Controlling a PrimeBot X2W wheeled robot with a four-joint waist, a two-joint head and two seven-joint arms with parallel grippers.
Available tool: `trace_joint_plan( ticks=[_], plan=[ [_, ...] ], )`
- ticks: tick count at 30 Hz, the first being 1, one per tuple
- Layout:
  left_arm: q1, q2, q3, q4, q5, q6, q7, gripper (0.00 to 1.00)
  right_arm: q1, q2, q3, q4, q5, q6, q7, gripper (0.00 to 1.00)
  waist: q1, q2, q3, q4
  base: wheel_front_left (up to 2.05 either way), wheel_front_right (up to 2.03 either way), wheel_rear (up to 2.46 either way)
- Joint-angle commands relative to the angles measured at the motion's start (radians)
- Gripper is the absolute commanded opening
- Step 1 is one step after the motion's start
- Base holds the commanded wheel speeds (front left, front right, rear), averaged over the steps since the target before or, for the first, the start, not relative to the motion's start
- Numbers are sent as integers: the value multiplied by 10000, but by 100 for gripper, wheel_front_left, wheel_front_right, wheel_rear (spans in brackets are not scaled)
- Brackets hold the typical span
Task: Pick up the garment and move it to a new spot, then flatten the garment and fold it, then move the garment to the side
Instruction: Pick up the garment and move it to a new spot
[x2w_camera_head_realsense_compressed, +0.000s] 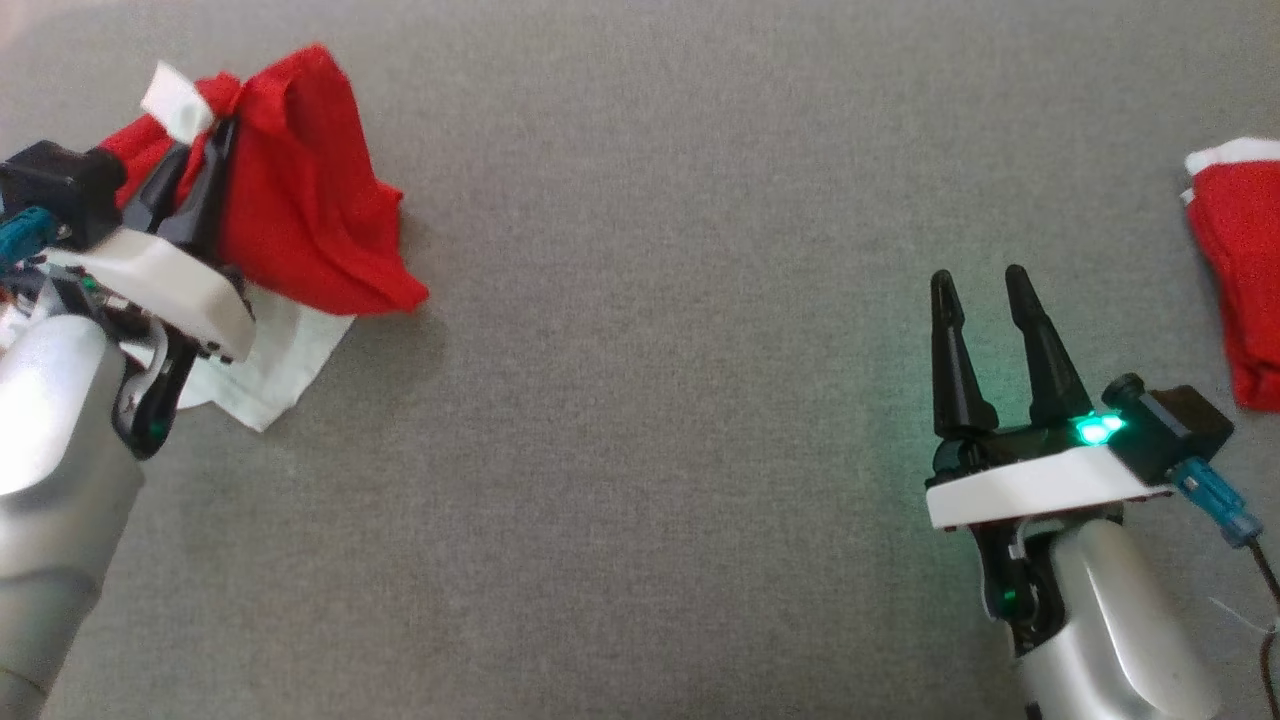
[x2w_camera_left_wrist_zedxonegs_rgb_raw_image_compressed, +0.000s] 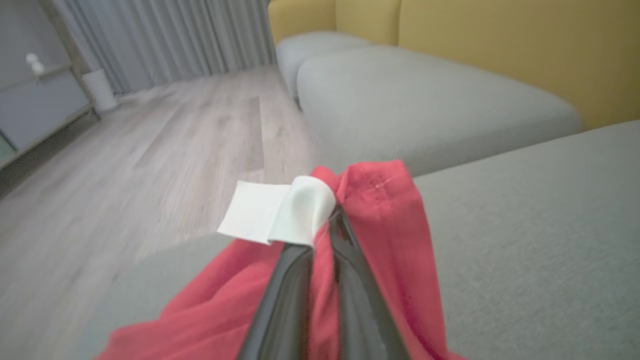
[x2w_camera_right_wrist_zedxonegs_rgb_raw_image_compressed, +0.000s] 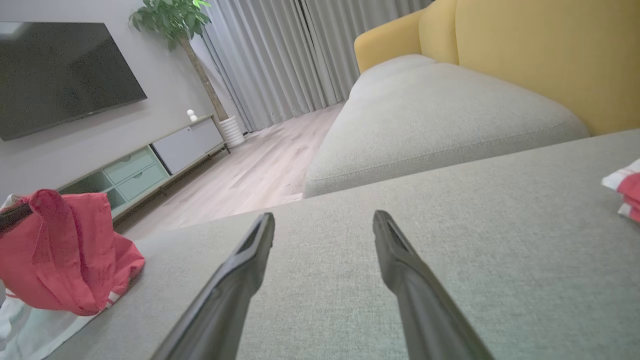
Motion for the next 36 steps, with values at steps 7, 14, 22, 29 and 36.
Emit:
trace_joint_plan(
  ticks=[7, 14, 22, 29, 36],
  plan=[
    [-363, 821, 279, -2050, 337, 213, -906, 0, 308, -16, 218, -170, 275, -7, -109, 100, 1, 0, -1114, -131, 0, 0, 0],
    [94, 979, 272, -4534, 442, 911, -628, 0, 422, -16, 132, -235, 375, -7, -109, 100, 1, 0, -1464, -514, 0, 0, 0],
    [397, 1017, -102, -6248, 381, 1440, 696, 0, 274, -16, 212, -439, 500, -7, -109, 100, 1, 0, -1306, -1365, 0, 0, 0],
    [-53, 842, -579, -6173, 469, 1301, 1602, 0, -133, -16, 595, -754, 805, -7, -109, 100, 1, 0, -641, -2525, 0, 0, 0],
    [-1081, 366, -1102, -4951, 754, 663, 1803, 0, -494, -16, 1060, -993, 1180, -7, -109, 100, 1, 0, 79, -3495, 0, 0, 0]
  ],
)
